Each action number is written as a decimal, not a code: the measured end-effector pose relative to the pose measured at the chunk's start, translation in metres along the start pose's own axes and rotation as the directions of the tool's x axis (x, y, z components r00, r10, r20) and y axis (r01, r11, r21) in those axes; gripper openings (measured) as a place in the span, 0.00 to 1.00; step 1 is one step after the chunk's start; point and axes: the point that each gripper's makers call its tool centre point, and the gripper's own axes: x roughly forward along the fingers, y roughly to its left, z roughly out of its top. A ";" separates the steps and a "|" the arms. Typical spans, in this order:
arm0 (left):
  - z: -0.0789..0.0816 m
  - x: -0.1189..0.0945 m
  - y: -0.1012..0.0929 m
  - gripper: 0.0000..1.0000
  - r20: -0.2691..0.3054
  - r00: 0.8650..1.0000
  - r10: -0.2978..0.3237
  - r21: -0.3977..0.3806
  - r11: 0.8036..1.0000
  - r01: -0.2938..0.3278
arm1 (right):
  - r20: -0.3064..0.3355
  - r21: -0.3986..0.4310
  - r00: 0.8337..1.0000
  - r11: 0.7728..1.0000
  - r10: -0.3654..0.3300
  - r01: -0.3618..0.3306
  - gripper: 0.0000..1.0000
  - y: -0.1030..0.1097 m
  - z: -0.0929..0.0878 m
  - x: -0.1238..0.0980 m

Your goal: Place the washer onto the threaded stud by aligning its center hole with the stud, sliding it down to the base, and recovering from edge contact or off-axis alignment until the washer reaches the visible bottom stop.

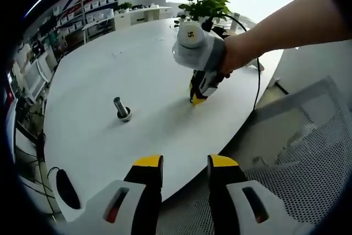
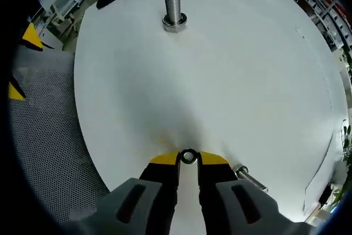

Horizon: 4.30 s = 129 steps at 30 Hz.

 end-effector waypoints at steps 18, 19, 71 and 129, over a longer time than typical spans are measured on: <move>0.000 0.000 0.000 0.30 0.001 1.000 0.001 -0.004 1.000 -0.001 | 0.097 -0.003 0.994 0.999 -0.045 0.046 0.14 -0.002 -0.001 0.000; 0.000 0.000 -0.001 0.30 0.001 1.000 -0.001 -0.001 1.000 0.001 | 0.115 0.002 0.992 0.998 -0.056 0.056 0.14 -0.002 -0.003 0.000; 0.000 0.000 0.000 0.30 0.001 1.000 -0.006 -0.005 1.000 0.006 | 0.272 0.160 0.927 0.962 -0.259 0.222 0.13 -0.066 -0.025 -0.075; -0.013 0.004 0.006 0.30 -0.057 0.998 0.014 -0.025 1.000 -0.015 | 0.150 0.064 0.979 0.989 -0.140 0.132 0.14 -0.075 -0.023 -0.017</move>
